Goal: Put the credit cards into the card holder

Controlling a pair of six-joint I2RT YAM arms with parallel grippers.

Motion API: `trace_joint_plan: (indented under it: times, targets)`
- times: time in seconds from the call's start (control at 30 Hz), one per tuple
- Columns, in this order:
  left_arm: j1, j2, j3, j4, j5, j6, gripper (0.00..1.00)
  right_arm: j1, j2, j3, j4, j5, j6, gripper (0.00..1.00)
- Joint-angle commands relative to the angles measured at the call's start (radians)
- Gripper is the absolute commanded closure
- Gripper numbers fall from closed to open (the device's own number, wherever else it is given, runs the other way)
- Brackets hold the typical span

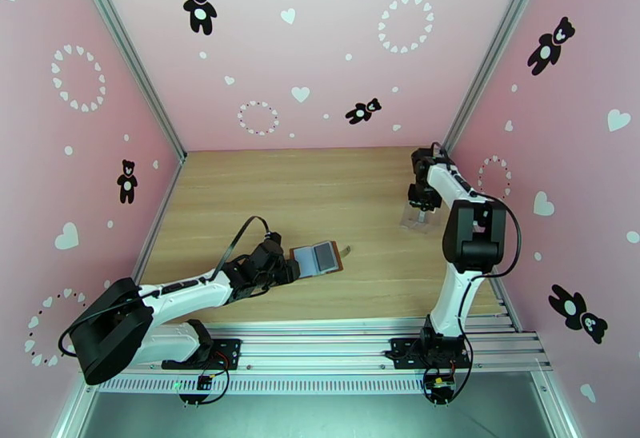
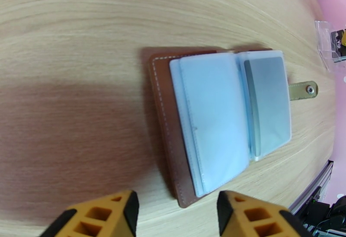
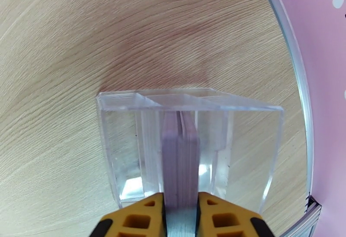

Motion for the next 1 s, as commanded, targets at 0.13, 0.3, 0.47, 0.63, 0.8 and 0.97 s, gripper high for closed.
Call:
trace_joint_plan:
  times: [0.13,0.3,0.47,0.63,0.8,0.97]
  targets:
    - [-0.009,0.013,0.012,0.009,-0.003,-0.004,0.47,-0.006,-0.041,-0.014,-0.029,0.035,-0.004,0.73]
    - [-0.009,0.014,0.009,0.011,-0.005,-0.005,0.47,-0.018,-0.015,-0.021,-0.020,0.024,-0.006,0.62]
    - [-0.011,0.013,0.007,0.014,-0.004,-0.004,0.47,-0.035,0.032,-0.040,0.009,-0.032,-0.005,0.60]
    - [-0.010,0.002,0.003,0.008,-0.009,-0.002,0.47,-0.036,0.105,-0.004,0.000,-0.098,-0.026,0.49]
    - [-0.010,-0.001,0.003,0.007,-0.009,-0.004,0.47,0.015,0.171,0.022,0.002,-0.225,-0.082,0.59]
    - [-0.011,-0.007,0.001,0.003,-0.012,-0.004,0.47,0.119,0.191,0.052,-0.001,-0.331,-0.141,0.62]
